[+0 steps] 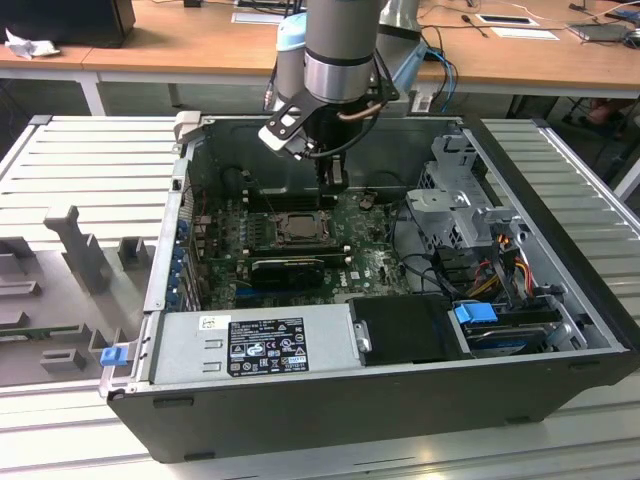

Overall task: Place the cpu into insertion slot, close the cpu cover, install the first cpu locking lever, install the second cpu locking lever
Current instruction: 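Close the cpu cover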

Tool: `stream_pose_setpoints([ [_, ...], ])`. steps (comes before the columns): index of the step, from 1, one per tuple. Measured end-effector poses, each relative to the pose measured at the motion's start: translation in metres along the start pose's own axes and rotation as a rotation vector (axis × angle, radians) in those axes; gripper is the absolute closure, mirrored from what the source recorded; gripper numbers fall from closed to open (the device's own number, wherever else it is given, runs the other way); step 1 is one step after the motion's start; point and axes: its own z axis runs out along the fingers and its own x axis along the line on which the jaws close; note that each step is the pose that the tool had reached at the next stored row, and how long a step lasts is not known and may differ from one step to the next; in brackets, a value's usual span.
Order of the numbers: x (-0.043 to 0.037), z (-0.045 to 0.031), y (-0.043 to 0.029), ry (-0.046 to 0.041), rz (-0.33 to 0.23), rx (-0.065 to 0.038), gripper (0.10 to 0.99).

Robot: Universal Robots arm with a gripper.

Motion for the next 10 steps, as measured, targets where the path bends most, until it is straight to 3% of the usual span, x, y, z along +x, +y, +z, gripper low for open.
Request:
stream_pose_setpoints([
  [6, -0.0002, 0.0117, -0.0048, -0.0003, -0.005, -0.001, 0.980],
  [10, -0.0001, 0.0155, -0.0084, -0.0002, -0.007, -0.001, 0.980],
])
